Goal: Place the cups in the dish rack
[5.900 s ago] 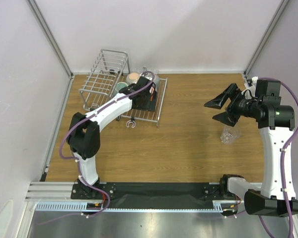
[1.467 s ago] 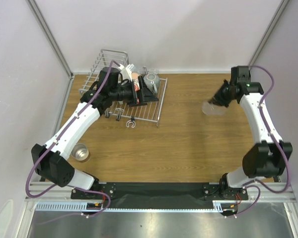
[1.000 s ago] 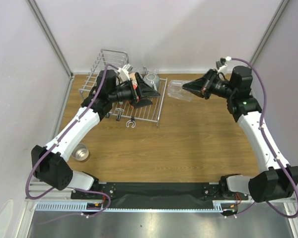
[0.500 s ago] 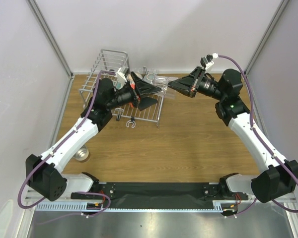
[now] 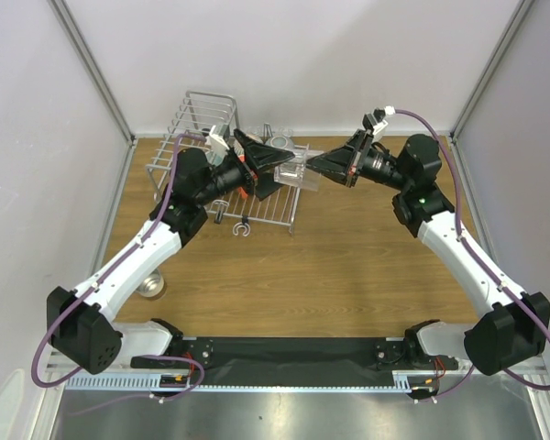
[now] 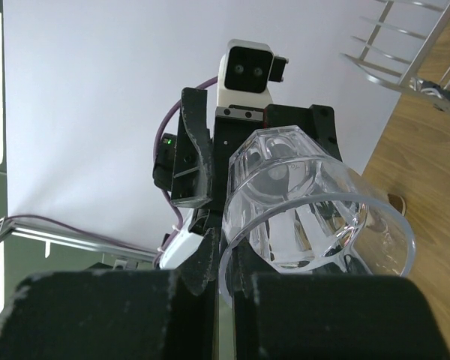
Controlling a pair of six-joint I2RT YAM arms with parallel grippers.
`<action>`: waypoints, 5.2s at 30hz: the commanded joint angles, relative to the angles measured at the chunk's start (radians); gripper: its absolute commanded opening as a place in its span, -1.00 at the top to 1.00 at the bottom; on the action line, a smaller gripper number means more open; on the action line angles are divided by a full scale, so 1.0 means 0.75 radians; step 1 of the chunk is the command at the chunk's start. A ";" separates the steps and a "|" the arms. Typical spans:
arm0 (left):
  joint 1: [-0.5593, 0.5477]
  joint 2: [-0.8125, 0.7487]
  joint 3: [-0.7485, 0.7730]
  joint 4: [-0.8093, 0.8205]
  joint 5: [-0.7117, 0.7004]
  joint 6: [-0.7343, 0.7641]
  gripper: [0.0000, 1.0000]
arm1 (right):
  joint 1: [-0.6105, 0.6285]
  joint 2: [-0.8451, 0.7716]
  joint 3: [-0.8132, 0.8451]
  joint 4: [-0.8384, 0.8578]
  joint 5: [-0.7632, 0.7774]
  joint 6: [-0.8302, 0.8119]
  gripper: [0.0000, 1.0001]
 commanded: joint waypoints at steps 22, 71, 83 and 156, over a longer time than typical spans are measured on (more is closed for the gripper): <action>-0.027 0.018 0.012 0.085 -0.011 0.046 1.00 | 0.018 0.028 -0.008 0.036 -0.095 -0.004 0.78; -0.068 0.771 0.533 -0.621 -0.908 1.674 0.99 | -0.669 -0.322 0.376 -1.795 0.195 -0.926 -0.49; -0.070 0.918 0.701 -0.676 -0.947 1.703 0.78 | -0.673 -0.309 0.368 -1.811 0.208 -0.938 -0.49; 0.316 -0.282 -0.037 -1.732 -1.283 1.046 -0.64 | -0.229 -0.260 0.161 -1.400 0.253 -0.787 -0.36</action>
